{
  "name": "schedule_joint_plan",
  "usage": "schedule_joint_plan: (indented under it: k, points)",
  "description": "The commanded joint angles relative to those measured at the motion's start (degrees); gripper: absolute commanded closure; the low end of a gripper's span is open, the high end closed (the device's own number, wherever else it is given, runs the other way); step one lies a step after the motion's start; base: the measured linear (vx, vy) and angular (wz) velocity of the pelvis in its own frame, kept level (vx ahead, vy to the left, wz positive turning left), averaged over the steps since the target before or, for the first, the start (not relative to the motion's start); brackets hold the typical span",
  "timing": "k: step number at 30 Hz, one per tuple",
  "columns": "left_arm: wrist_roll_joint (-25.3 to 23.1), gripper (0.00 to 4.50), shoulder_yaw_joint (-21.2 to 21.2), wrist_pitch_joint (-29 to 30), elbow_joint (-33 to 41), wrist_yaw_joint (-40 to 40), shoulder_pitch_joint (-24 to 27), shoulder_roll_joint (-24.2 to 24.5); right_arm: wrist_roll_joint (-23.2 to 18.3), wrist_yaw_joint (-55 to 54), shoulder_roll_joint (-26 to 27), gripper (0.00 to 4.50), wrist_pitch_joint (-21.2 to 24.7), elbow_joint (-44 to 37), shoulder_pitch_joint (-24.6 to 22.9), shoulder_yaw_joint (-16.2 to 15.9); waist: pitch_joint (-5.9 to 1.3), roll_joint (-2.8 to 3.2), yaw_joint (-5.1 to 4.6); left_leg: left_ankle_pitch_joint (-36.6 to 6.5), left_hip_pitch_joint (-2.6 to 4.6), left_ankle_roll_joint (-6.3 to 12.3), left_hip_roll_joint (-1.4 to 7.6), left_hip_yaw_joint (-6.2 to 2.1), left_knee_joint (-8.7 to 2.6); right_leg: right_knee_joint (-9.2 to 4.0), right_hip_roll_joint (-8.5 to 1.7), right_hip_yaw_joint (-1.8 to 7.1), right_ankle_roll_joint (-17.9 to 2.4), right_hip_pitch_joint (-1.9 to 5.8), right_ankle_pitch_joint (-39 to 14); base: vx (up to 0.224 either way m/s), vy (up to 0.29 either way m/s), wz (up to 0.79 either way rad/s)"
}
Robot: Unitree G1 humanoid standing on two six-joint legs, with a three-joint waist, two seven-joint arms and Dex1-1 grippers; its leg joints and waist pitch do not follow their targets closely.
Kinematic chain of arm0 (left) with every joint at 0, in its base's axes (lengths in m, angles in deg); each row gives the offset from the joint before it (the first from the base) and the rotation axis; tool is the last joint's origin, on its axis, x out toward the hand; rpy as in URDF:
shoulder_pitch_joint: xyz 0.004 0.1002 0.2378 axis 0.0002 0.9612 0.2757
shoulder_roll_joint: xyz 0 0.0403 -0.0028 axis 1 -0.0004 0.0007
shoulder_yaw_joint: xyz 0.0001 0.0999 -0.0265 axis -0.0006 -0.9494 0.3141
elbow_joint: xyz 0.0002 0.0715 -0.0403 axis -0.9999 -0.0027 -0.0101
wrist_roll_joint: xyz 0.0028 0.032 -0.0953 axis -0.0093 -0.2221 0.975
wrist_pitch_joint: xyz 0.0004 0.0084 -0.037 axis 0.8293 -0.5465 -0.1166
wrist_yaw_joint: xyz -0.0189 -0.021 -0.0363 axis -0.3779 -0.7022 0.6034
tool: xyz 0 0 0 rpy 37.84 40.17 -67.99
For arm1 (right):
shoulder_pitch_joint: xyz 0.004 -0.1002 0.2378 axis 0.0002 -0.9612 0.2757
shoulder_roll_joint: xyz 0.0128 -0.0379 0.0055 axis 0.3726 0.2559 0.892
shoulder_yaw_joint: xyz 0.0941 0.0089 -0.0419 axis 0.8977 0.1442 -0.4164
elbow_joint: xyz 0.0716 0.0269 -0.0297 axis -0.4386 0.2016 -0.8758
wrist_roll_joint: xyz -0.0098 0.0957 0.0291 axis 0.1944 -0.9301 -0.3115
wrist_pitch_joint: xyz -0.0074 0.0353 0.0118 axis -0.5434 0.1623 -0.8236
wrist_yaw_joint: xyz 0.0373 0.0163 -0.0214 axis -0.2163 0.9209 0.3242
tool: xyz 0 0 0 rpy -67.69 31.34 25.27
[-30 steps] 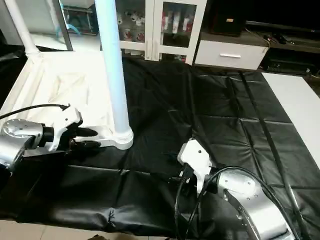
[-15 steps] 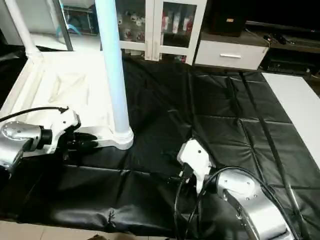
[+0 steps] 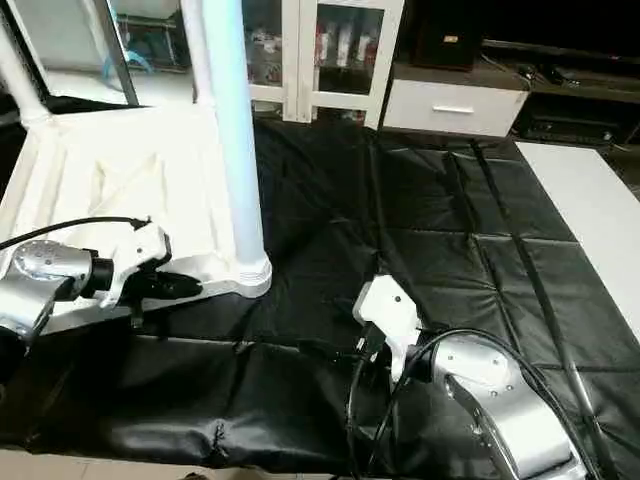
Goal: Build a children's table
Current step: Rotate table base, then rotate leg to tighten
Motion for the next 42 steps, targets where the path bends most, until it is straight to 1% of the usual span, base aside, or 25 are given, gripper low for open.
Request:
schedule_joint_plan:
  k: [1,2,5,12,14,18,21,23,24,25,26,27,28,29,30,31,33,34,35,36,38,39,40,41,42]
  points:
    - [-2.03,4.05,-0.85,0.18,-2.02,1.14,0.48,-0.01,-0.03,-0.43,0.01,1.32,0.62,-0.13,0.56,0.41,-3.13,1.02,0.27,-18.49,0.94,-0.56,3.04,-1.16,-4.73,-3.29,-3.84,2.73,-12.88,2.48,-13.83,0.000,0.000,0.00]
    - [-1.87,4.05,-0.67,1.00,-2.31,1.30,0.18,-0.37,-0.04,-0.43,-0.03,1.32,0.60,-0.13,0.56,0.47,-3.11,1.09,0.30,-18.77,1.05,-0.66,3.06,-1.16,-4.75,-3.30,-3.84,2.74,-12.81,2.39,-14.14,0.000,0.000,0.00]
    - [-1.97,3.80,-0.59,0.86,-2.50,2.09,-0.04,-0.71,-0.06,-0.45,-0.09,1.32,0.58,-0.16,0.52,0.56,-3.12,1.08,0.38,-19.42,1.12,-0.78,2.99,-1.17,-4.68,-3.51,-3.85,2.77,-12.31,2.32,-15.50,0.000,0.000,0.00]
    - [-2.28,3.80,-0.37,1.24,-3.16,2.41,-0.23,-0.87,-0.11,-0.63,-0.02,1.32,0.53,-0.07,0.62,0.75,-3.05,1.18,0.57,-19.97,1.12,-0.96,3.04,-1.27,-4.78,-3.66,-3.88,2.75,-11.80,2.23,-16.94,0.000,0.000,0.00]
    - [-2.01,4.07,-0.06,1.39,-3.57,2.61,-0.35,-1.02,-0.15,-0.74,0.10,1.32,0.50,0.04,0.70,0.86,-3.04,1.18,0.54,-20.02,1.05,-0.95,3.02,-1.29,-4.82,-3.64,-3.87,2.73,-11.80,2.26,-16.84,0.000,0.000,0.00]
    - [-1.13,4.27,0.82,1.34,-3.61,2.39,-0.24,-1.67,0.32,-2.13,0.79,1.32,0.65,0.98,1.16,1.32,-2.98,1.20,0.52,-20.51,1.12,-0.94,2.98,-1.29,-4.83,-3.80,-3.90,2.73,-11.54,2.18,-18.06,0.000,0.000,0.00]
    - [0.62,4.48,1.53,1.98,-1.35,2.14,1.02,-2.89,2.57,-8.06,3.39,1.32,1.59,4.96,3.45,3.02,-3.10,1.24,0.25,-19.85,1.10,-1.70,2.93,-1.38,-4.85,-3.65,-3.92,2.68,-12.03,2.11,-17.64,0.000,0.000,0.00]
    - [1.62,4.49,1.30,2.29,1.39,1.59,2.73,-3.98,2.17,-8.80,4.65,1.32,0.98,6.81,4.77,3.59,-3.17,1.25,0.14,-19.04,1.02,-1.73,2.99,-1.31,-4.84,-3.38,-3.86,2.78,-12.53,2.20,-15.55,0.000,0.000,0.00]
    - [1.97,4.49,1.19,2.37,2.39,1.40,3.36,-4.40,1.80,-8.56,4.95,1.32,0.67,7.24,5.15,3.66,-3.26,1.24,0.16,-18.62,0.99,-1.58,3.02,-1.31,-4.78,-3.23,-3.89,2.79,-12.82,2.32,-14.46,0.000,0.000,0.00]
    - [2.20,4.49,0.32,2.16,5.11,1.28,5.00,-5.49,1.09,-8.14,5.72,1.32,0.12,8.19,6.16,3.69,-3.47,1.06,0.18,-16.35,0.82,-0.43,2.89,-1.11,-4.53,-2.88,-3.89,2.86,-13.58,2.58,-11.57,0.000,0.000,0.00]
    - [2.53,4.49,-0.27,2.52,7.10,1.08,6.06,-6.28,0.51,-7.47,6.01,1.32,0.12,8.70,6.76,3.56,-3.49,0.80,0.30,-14.41,0.75,0.61,2.92,-0.87,-4.38,-2.82,-3.94,2.94,-13.93,2.60,-9.96,0.000,0.000,0.00]
    - [2.76,4.49,-0.56,2.83,8.19,0.94,6.61,-6.71,0.16,-7.03,6.12,1.32,0.19,8.96,7.07,3.46,-3.46,0.94,0.41,-13.65,0.69,1.01,2.89,-0.87,-4.34,-2.78,-3.96,2.93,-14.05,2.65,-9.71,0.000,0.000,0.00]
    - [2.70,4.49,-1.09,2.42,9.30,1.19,7.24,-7.40,-0.37,-6.04,6.05,1.32,0.18,9.32,7.46,3.29,-3.39,0.66,0.59,-13.45,0.99,1.86,2.99,-0.59,-4.23,-3.01,-3.92,2.96,-14.27,2.37,-10.25,0.000,0.000,0.00]
    - [2.55,4.50,-1.36,2.08,9.87,1.41,7.55,-7.85,-0.68,-5.47,5.99,1.13,0.17,9.58,7.73,3.18,-3.33,0.86,1.00,-13.26,1.01,2.25,2.97,-0.54,-4.18,-3.04,-3.93,2.95,-13.98,2.39,-11.72,0.000,0.000,0.00]
    - [2.55,4.50,-1.36,2.08,9.87,1.41,7.55,-7.85,-0.68,-5.47,5.99,1.02,0.17,9.58,7.73,3.18,-3.33,0.86,1.00,-13.26,1.01,2.25,2.97,-0.54,-4.18,-3.04,-3.93,2.95,-13.98,2.39,-11.72,0.000,0.000,0.00]
    - [2.16,4.50,-2.19,2.15,12.12,1.80,8.41,-8.94,-1.69,-3.01,5.39,1.02,0.50,10.14,8.17,2.77,-3.10,0.38,1.43,-14.10,1.03,2.29,3.02,-0.44,-4.27,-3.37,-3.93,2.95,-12.47,2.21,-15.85,0.000,0.000,0.00]
    - [1.76,4.50,-3.32,2.89,15.41,1.93,9.42,-10.17,-2.17,1.06,3.69,0.92,0.54,10.97,8.48,1.68,-2.92,0.67,1.78,-15.79,1.25,1.85,3.17,-0.46,-4.34,-3.60,-4.00,2.99,-11.37,1.94,-19.11,0.000,0.000,0.00]
    - [1.57,4.50,-3.89,2.99,16.68,2.00,9.70,-10.61,-2.10,2.67,2.81,0.72,0.39,11.54,8.66,1.23,-2.82,0.40,1.87,-16.92,1.46,1.74,3.12,-0.29,-4.30,-3.83,-3.92,2.98,-10.67,1.65,-21.29,0.000,0.000,0.00]
    - [1.51,4.50,-4.29,3.12,17.44,1.98,9.77,-10.89,-1.75,3.61,2.10,0.62,0.18,12.09,8.94,0.88,-2.84,0.08,1.91,-17.30,1.54,1.76,3.09,-0.16,-4.24,-3.97,-3.95,2.96,-10.32,1.57,-22.36,0.000,0.000,0.00]
    - [1.42,4.50,-4.42,3.14,17.78,2.01,9.81,-10.98,-1.52,3.94,1.85,0.62,0.05,12.38,9.11,0.77,-2.82,0.13,1.98,-17.51,1.59,1.69,3.12,-0.17,-4.25,-3.97,-4.01,2.94,-10.07,1.51,-23.23,0.000,0.000,0.00]
    - [0.78,4.50,-5.07,3.43,19.49,2.01,10.03,-11.26,0.28,5.10,0.56,0.52,-1.23,14.12,10.25,0.08,-2.83,-0.06,2.00,-17.40,1.32,1.65,3.17,-0.11,-4.39,-4.03,-4.14,2.85,-9.02,1.49,-24.92,0.000,0.000,0.00]
    - [0.33,4.50,-5.43,3.39,20.02,1.71,10.14,-11.19,2.09,4.86,-0.22,0.43,-2.57,15.23,11.11,-0.41,-2.83,0.07,1.95,-17.62,1.26,1.40,3.14,-0.15,-4.46,-4.11,-4.13,2.86,-8.49,1.39,-25.70,0.000,0.000,0.00]
    - [0.12,4.50,-5.54,3.36,20.21,1.54,10.20,-11.17,2.75,4.91,-0.57,0.23,-3.09,15.71,11.49,-0.62,-2.74,-0.07,1.83,-18.03,1.24,1.12,3.03,-0.14,-4.45,-4.25,-4.08,2.91,-7.82,1.29,-26.57,0.000,0.000,0.00]
    - [-0.03,4.50,-5.63,3.38,20.30,1.38,10.25,-11.14,3.09,4.98,-0.81,0.23,-3.33,16.05,11.78,-0.71,-2.71,-0.08,1.91,-18.65,1.46,1.05,2.99,-0.15,-4.39,-4.45,-4.17,3.00,-7.32,1.09,-27.84,0.000,0.000,0.00]
    - [-0.26,4.50,-5.78,3.28,20.41,1.25,10.28,-11.03,3.30,5.02,-0.99,0.23,-3.49,16.34,12.05,-0.68,-2.71,-0.08,1.91,-18.65,1.46,1.05,2.99,-0.15,-4.39,-4.45,-4.17,3.00,-7.32,1.09,-27.84,0.000,0.000,0.00]
